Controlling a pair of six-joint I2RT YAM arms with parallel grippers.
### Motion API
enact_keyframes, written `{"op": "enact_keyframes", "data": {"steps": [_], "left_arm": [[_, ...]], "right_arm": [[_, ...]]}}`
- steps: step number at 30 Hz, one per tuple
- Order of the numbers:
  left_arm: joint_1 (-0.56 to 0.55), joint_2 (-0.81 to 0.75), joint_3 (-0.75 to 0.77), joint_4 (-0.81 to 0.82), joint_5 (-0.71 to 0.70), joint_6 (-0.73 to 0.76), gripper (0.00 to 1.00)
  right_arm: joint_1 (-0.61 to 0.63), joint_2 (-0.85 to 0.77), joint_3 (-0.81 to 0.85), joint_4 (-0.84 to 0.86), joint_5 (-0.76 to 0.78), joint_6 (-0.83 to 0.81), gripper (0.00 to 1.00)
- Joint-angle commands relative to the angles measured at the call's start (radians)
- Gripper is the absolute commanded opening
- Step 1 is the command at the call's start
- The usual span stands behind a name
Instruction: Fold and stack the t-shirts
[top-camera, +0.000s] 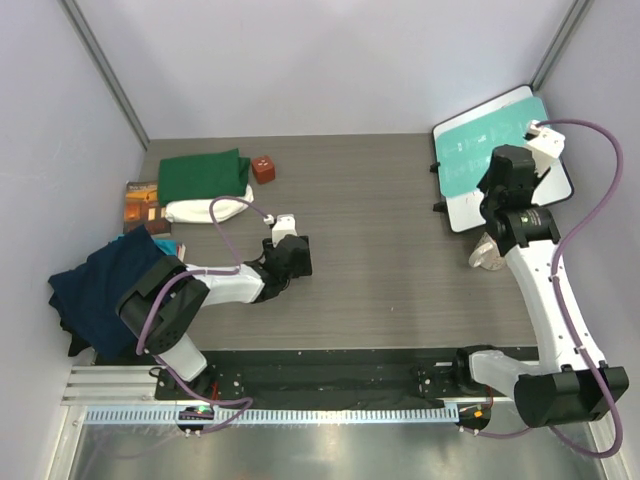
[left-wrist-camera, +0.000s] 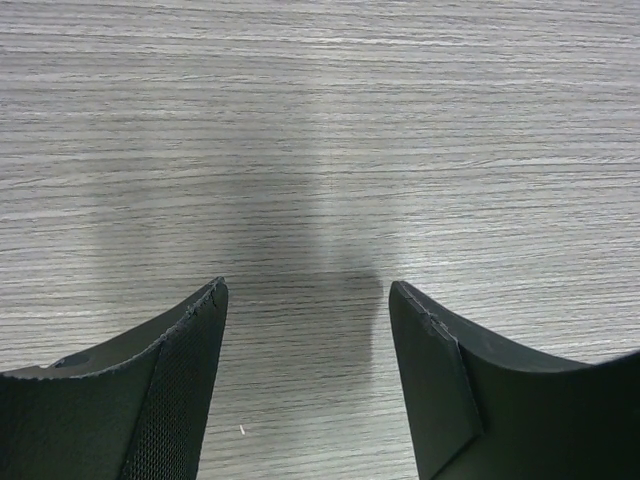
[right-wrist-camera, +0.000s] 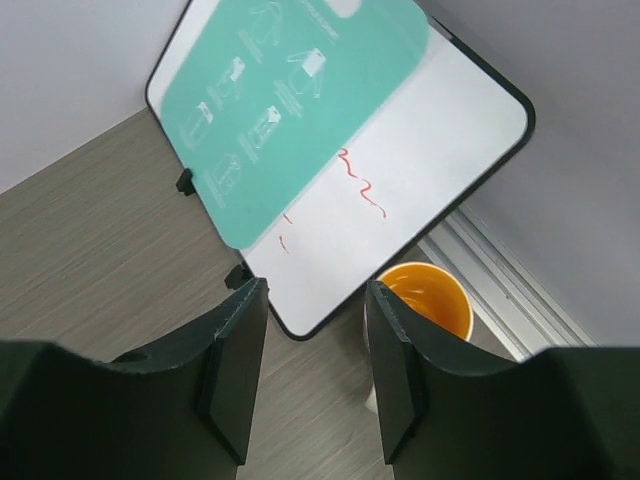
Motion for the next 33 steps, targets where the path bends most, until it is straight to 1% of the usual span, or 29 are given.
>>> {"op": "enact_keyframes", "data": {"steps": [1, 2, 6, 11, 15, 18, 19, 23, 25, 26, 29, 33], "left_arm": [[0.003, 0.023, 0.018, -0.041, 0.009, 0.007, 0.66], [0.003, 0.026, 0.020, -0.042, 0.010, 0.007, 0.66], [0.003, 0.029, 0.026, -0.047, 0.010, 0.016, 0.66], [0.003, 0.025, 0.018, -0.047, 0.012, 0.017, 0.66], [0.003, 0.014, 0.006, -0.039, 0.007, 0.017, 0.66], [0.003, 0.018, 0.009, -0.038, 0.012, 0.025, 0.66], [0.003, 0.023, 0.013, -0.042, 0.013, 0.028, 0.66], [0.003, 0.031, 0.023, -0.047, 0.024, 0.042, 0.65], [0.003, 0.035, 0.032, -0.053, 0.032, 0.048, 0.65], [0.003, 0.044, 0.036, -0.058, 0.033, 0.051, 0.65], [0.003, 0.060, 0.053, -0.072, 0.035, 0.057, 0.65], [0.003, 0.072, 0.069, -0.085, 0.041, 0.062, 0.65]], "right_arm": [[-0.083, -0.039, -0.015, -0.041, -0.077, 0.077, 0.50], [-0.129, -0.038, -0.019, -0.059, -0.085, 0.101, 0.50], [-0.209, -0.062, -0.056, -0.076, -0.094, 0.143, 0.50], [-0.250, -0.073, -0.091, -0.072, -0.060, 0.160, 0.50], [-0.293, -0.102, -0.099, -0.067, -0.132, 0.192, 0.50], [-0.295, -0.117, -0.131, -0.026, -0.123, 0.194, 0.51], [-0.304, -0.111, -0.143, -0.022, -0.119, 0.200, 0.54], [-0.338, -0.090, -0.194, 0.045, -0.155, 0.232, 0.61], [-0.353, -0.084, -0.229, 0.079, -0.171, 0.253, 0.68], [-0.373, -0.082, -0.240, 0.114, -0.183, 0.255, 0.68], [-0.396, -0.058, -0.257, 0.151, -0.215, 0.261, 0.69], [-0.427, -0.048, -0.271, 0.177, -0.244, 0.270, 0.70]]}}
